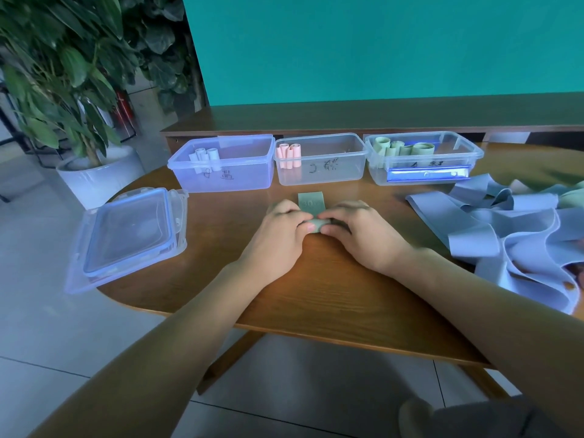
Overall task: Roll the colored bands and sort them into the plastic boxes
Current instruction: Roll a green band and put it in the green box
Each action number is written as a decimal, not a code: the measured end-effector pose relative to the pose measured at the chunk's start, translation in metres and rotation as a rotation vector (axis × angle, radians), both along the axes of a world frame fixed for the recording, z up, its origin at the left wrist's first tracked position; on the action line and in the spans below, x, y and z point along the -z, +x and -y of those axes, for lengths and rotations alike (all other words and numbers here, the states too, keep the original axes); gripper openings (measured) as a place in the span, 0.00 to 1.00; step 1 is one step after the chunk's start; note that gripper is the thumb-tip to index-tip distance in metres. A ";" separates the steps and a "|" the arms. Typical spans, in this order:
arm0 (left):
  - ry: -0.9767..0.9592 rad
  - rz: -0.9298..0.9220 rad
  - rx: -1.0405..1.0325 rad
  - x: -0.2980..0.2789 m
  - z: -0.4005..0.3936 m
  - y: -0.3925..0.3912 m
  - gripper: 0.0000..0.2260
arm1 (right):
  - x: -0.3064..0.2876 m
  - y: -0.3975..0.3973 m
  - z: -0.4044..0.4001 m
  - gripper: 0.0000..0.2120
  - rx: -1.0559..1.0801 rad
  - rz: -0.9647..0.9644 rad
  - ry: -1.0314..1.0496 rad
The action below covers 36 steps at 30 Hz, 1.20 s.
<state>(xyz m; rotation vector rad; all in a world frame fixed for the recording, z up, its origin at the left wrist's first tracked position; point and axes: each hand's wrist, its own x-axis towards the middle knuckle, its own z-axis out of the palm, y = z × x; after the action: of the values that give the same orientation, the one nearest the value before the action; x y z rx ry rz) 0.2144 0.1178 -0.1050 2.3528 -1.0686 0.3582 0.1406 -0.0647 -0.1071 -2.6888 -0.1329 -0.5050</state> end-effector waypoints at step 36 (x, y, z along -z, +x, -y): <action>-0.037 -0.055 -0.056 -0.001 0.015 0.037 0.13 | -0.003 0.029 0.005 0.15 0.086 0.049 0.057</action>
<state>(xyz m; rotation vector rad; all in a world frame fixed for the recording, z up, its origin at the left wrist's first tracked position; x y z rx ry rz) 0.2515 0.1027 -0.1039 2.3498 -0.9642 0.3285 0.1701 -0.0696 -0.1036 -2.6366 -0.0159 -0.5921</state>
